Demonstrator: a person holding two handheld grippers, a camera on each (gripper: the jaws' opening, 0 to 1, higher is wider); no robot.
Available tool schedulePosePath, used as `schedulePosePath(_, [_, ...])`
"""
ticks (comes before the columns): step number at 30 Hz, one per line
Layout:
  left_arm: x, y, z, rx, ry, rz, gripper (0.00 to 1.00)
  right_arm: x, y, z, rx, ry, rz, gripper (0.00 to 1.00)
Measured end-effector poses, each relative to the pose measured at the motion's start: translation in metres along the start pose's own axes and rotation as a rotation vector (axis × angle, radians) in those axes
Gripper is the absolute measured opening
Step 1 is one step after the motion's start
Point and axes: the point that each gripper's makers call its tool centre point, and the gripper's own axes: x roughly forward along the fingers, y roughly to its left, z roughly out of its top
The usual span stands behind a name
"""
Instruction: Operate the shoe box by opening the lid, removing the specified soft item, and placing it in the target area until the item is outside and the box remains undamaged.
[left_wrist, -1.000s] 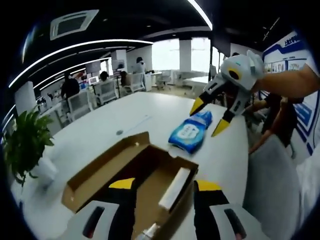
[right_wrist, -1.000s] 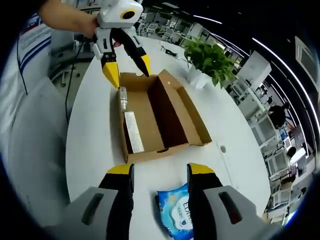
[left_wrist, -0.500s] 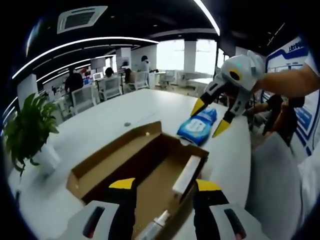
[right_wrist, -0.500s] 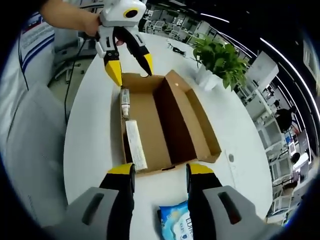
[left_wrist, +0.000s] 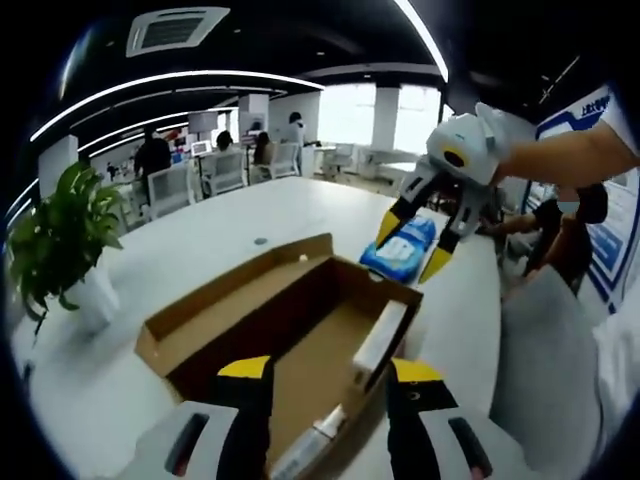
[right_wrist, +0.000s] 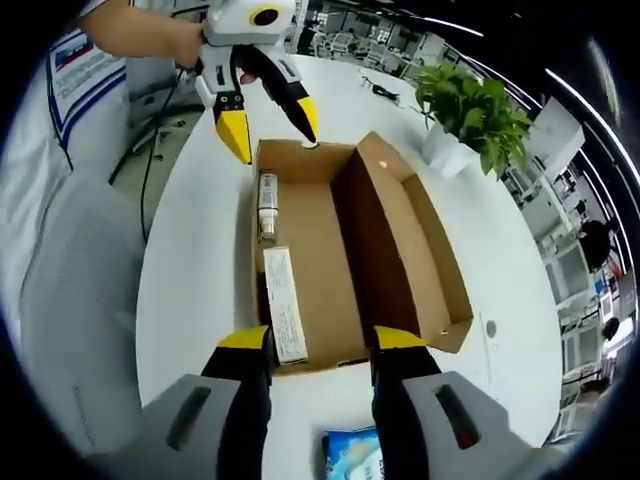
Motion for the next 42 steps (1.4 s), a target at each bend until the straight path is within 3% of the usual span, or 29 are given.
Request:
schedulePosePath(4, [-0.002, 0.0, -0.004, -0.009, -0.004, -0.002, 0.46, 0.012, 0.002, -0.004, -0.02, 0.034, 0.075, 0.3])
schedulePosePath(20, [-0.006, 0.006, -0.017, -0.096, -0.043, 0.009, 0.47, 0.042, 0.019, -0.022, -0.064, 0.194, 0.298, 0.31])
schedulePosePath(23, [-0.006, 0.013, -0.021, -0.111, -0.056, 0.013, 0.47, 0.048, 0.021, -0.031, -0.09, 0.219, 0.313, 0.31])
schedulePosePath(36, [-0.003, 0.016, -0.019, -0.141, -0.077, 0.017, 0.47, 0.068, 0.028, -0.036, -0.091, 0.248, 0.355, 0.27])
schedulePosePath(42, [-0.001, 0.017, -0.025, -0.156, -0.076, 0.017, 0.47, 0.076, 0.034, -0.038, -0.113, 0.257, 0.356, 0.2])
